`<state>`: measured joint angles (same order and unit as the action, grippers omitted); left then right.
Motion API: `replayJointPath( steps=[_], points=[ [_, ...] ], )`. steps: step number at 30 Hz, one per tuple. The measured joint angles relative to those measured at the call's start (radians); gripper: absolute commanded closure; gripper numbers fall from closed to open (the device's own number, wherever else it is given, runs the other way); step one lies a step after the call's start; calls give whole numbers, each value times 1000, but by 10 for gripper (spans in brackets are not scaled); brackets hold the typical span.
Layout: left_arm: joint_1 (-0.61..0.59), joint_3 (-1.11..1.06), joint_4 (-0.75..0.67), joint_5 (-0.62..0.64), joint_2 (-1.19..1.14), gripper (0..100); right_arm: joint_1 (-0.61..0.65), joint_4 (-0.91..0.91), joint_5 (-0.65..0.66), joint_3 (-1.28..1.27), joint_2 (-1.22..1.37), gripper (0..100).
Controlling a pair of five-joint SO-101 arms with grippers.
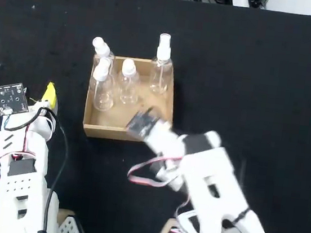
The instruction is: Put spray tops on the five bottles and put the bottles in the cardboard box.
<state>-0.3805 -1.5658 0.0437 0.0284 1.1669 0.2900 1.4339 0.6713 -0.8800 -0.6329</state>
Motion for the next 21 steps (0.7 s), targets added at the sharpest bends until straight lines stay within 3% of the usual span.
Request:
replayJointPath(
  steps=[5,9,12,16,21],
  points=[
    [0,0,0,0,0,805,-370,100,-84,247,0,873],
    [0,0,0,0,0,805,-707,-43,-204,265,8,871],
    [0,0,0,0,0,805,-885,-158,-359,239,55,868],
    [0,0,0,0,0,805,-1008,-236,-614,232,175,750],
    [0,0,0,0,0,805,-976,-255,-809,232,308,551]
  ],
)
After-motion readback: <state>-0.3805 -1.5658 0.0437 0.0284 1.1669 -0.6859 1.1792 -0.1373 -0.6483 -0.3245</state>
